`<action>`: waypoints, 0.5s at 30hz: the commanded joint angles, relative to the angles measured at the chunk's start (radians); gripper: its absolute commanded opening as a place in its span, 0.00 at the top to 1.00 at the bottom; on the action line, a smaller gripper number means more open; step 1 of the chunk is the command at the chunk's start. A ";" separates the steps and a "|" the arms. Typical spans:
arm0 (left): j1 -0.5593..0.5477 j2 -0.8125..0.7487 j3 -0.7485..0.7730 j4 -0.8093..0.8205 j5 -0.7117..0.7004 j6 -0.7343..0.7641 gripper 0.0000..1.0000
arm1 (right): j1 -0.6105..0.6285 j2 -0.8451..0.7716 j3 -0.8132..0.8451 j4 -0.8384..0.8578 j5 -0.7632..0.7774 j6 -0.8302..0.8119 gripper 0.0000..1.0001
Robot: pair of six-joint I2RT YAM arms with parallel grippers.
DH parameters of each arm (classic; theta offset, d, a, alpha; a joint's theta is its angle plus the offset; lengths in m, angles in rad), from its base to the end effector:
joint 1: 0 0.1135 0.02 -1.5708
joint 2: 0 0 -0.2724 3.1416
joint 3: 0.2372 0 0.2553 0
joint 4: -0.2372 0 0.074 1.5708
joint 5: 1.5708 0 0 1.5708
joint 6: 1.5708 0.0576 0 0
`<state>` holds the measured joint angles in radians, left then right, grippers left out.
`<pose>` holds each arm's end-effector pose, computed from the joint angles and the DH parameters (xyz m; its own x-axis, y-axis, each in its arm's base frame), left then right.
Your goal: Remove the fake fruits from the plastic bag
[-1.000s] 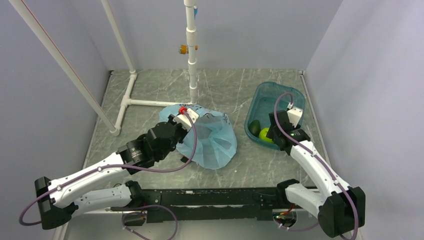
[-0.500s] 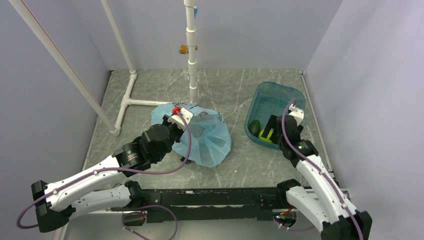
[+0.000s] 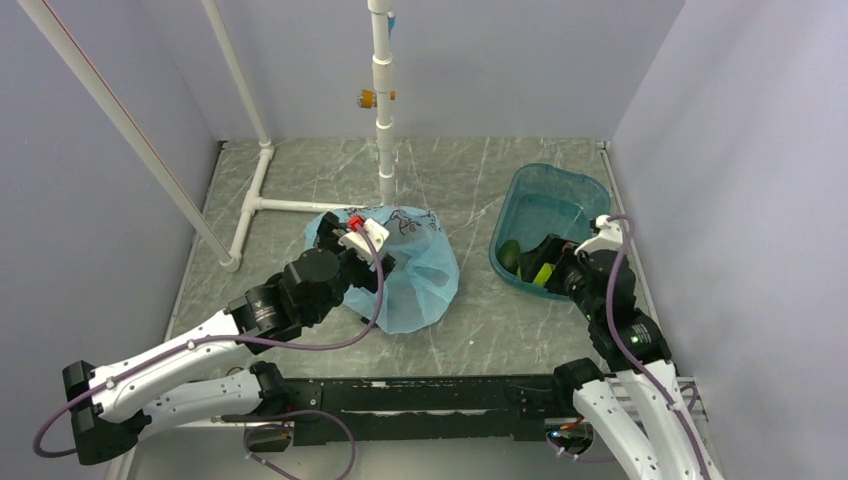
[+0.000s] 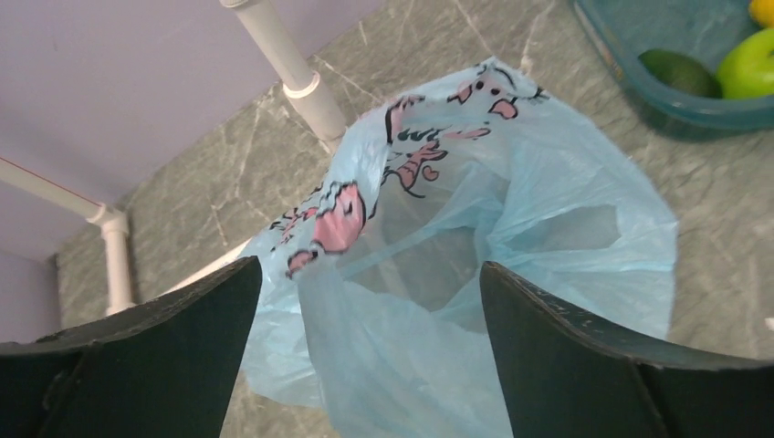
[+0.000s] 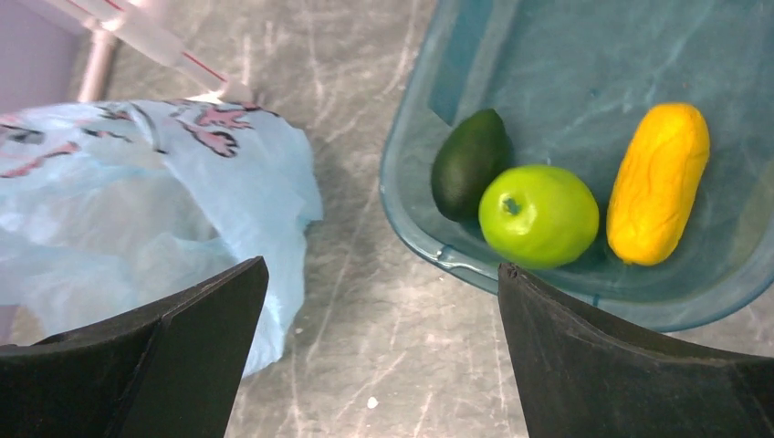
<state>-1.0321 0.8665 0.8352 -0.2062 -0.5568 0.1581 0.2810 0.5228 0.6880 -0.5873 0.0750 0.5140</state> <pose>0.1354 -0.1672 0.3444 -0.0459 0.3374 -0.9402 0.4784 0.8337 0.2758 0.1345 0.0343 0.2956 -0.4464 0.3815 -0.8094 0.0099 0.9066 0.4218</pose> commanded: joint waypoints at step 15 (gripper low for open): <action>-0.005 -0.299 0.426 -0.354 0.183 -0.393 0.01 | -0.002 -0.157 0.464 -0.272 0.075 -0.163 0.00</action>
<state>-1.0321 0.6357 1.2053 -0.4347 -0.4145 -0.0608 0.2810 0.3893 1.0718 -0.7723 0.0658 0.4118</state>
